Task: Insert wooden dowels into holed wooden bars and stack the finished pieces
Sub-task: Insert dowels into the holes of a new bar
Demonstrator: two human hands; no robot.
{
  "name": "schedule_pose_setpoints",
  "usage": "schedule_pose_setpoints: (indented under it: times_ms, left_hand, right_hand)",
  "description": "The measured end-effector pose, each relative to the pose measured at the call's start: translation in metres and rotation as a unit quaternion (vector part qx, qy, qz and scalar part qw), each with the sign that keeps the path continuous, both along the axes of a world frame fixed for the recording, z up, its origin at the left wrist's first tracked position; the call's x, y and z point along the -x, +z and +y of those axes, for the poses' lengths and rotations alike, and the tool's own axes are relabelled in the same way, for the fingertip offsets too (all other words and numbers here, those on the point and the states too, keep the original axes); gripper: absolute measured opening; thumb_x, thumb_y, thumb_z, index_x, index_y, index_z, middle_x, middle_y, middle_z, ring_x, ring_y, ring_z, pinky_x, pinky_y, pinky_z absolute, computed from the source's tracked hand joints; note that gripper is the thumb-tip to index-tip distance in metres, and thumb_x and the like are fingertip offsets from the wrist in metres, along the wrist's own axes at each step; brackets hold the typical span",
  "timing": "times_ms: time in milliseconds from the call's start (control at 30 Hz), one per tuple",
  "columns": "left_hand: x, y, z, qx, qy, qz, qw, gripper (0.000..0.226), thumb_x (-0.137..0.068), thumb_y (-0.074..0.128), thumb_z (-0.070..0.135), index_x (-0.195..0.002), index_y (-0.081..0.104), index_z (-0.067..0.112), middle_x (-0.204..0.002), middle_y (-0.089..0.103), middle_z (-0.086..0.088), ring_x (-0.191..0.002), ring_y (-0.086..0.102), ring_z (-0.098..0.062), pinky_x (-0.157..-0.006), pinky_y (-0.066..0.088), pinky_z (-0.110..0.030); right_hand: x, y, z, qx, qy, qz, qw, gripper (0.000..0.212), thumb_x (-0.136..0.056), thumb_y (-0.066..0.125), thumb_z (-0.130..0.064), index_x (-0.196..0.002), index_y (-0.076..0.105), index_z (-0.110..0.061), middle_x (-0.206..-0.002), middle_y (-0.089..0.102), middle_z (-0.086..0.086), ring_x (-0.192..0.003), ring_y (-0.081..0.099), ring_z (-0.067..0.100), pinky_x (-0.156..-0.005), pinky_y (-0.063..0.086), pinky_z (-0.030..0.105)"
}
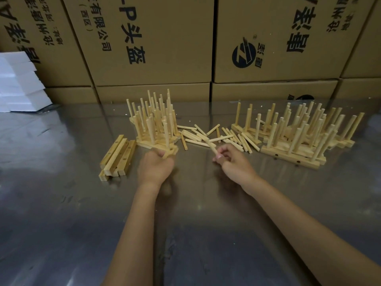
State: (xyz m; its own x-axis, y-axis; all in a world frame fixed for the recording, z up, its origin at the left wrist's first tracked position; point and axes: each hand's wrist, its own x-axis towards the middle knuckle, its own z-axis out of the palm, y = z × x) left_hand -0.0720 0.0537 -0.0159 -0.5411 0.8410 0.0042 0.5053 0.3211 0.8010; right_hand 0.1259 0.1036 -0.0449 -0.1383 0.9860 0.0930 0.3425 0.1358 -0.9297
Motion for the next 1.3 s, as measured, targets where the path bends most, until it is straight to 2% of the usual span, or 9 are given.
schedule_pose_setpoints:
  times_ms: [133, 267, 367, 533, 633, 800, 967, 1100, 1300]
  left_hand:
    - [-0.019, 0.006, -0.001, -0.071, -0.089, -0.277, 0.954, 0.014, -0.086, 0.063, 0.007, -0.094, 0.056, 0.016, -0.067, 0.065, -0.007, -0.054, 0.06, -0.018, -0.05, 0.052, -0.031]
    - [-0.03, 0.014, -0.009, -0.062, -0.192, -0.455, 0.867, 0.026, -0.087, 0.061, -0.007, -0.108, 0.055, 0.006, -0.097, 0.075, -0.021, -0.069, 0.074, -0.031, -0.055, 0.061, -0.034]
    - [-0.035, 0.017, -0.011, -0.052, -0.227, -0.541, 0.809, 0.038, -0.074, 0.066, -0.003, -0.112, 0.067, 0.004, -0.102, 0.074, -0.019, -0.077, 0.075, -0.029, -0.059, 0.061, -0.031]
    - [-0.043, 0.013, -0.008, -0.047, -0.271, -0.562, 0.78, 0.041, -0.082, 0.059, 0.02, -0.119, 0.064, 0.003, -0.093, 0.068, -0.013, -0.061, 0.052, -0.014, -0.046, 0.047, -0.022]
    - [-0.046, 0.01, -0.005, -0.033, -0.273, -0.524, 0.806, 0.044, -0.103, 0.043, 0.037, -0.125, 0.065, 0.007, -0.088, 0.068, -0.007, -0.06, 0.047, -0.013, -0.047, 0.045, -0.023]
    - [-0.051, 0.005, -0.005, -0.022, -0.262, -0.451, 0.853, 0.032, -0.1, 0.053, 0.036, -0.109, 0.076, 0.015, -0.082, 0.068, 0.001, -0.066, 0.059, -0.011, -0.063, 0.051, -0.024]
    - [-0.065, 0.005, -0.009, -0.02, -0.29, -0.421, 0.859, 0.028, -0.102, 0.054, 0.029, -0.129, 0.062, 0.03, -0.074, 0.06, -0.006, -0.064, 0.059, -0.018, -0.057, 0.051, -0.028]
    - [-0.07, 0.004, -0.01, -0.033, -0.326, -0.382, 0.864, 0.032, -0.105, 0.046, 0.032, -0.128, 0.064, 0.045, -0.076, 0.062, -0.004, -0.064, 0.058, -0.015, -0.053, 0.049, -0.028]
    - [-0.068, 0.003, -0.008, -0.082, -0.329, -0.315, 0.886, 0.033, -0.103, 0.052, 0.027, -0.124, 0.064, 0.049, -0.093, 0.07, 0.0, -0.068, 0.058, -0.013, -0.056, 0.046, -0.027]
  right_hand:
    - [-0.026, 0.004, -0.026, 0.043, 0.033, 0.142, 0.988, 0.012, -0.103, 0.044, -0.007, -0.095, 0.052, -0.012, -0.077, 0.072, -0.001, -0.066, 0.06, 0.007, -0.067, 0.047, 0.017]
    - [-0.032, 0.007, -0.044, 0.05, 0.031, 0.184, 0.981, 0.013, -0.102, 0.045, -0.005, -0.106, 0.055, -0.013, -0.076, 0.073, -0.001, -0.059, 0.056, 0.009, -0.062, 0.045, 0.02]
    - [-0.033, 0.015, -0.047, 0.072, 0.023, 0.208, 0.975, 0.03, -0.102, 0.044, -0.002, -0.121, 0.056, -0.021, -0.088, 0.071, 0.001, -0.062, 0.055, 0.014, -0.065, 0.044, 0.024]
    - [-0.034, 0.025, -0.047, 0.123, -0.007, 0.238, 0.963, 0.034, -0.096, 0.044, 0.005, -0.119, 0.061, -0.014, -0.081, 0.061, 0.005, -0.061, 0.054, 0.016, -0.062, 0.047, 0.028]
    - [-0.035, 0.028, -0.047, 0.14, -0.023, 0.229, 0.963, 0.029, -0.093, 0.047, 0.002, -0.112, 0.065, -0.012, -0.074, 0.058, 0.004, -0.055, 0.049, 0.016, -0.055, 0.044, 0.028]
    - [-0.038, 0.032, -0.051, 0.119, -0.032, 0.163, 0.979, 0.022, -0.091, 0.053, -0.011, -0.1, 0.07, -0.022, -0.072, 0.06, -0.003, -0.052, 0.043, 0.009, -0.051, 0.038, 0.024]
    - [-0.037, 0.037, -0.054, -0.004, -0.017, 0.122, 0.992, 0.018, -0.092, 0.055, -0.01, -0.09, 0.071, -0.018, -0.061, 0.056, -0.001, -0.051, 0.046, 0.0, -0.053, 0.038, 0.013]
    - [-0.039, 0.03, -0.054, -0.13, -0.025, -0.031, 0.991, 0.012, -0.09, 0.06, -0.018, -0.087, 0.068, -0.026, -0.058, 0.053, -0.013, -0.055, 0.048, 0.004, -0.053, 0.037, 0.019]
    - [-0.05, 0.034, -0.055, -0.272, -0.03, -0.249, 0.929, 0.017, -0.091, 0.053, -0.024, -0.099, 0.067, -0.031, -0.068, 0.048, -0.016, -0.064, 0.049, 0.01, -0.06, 0.035, 0.026]
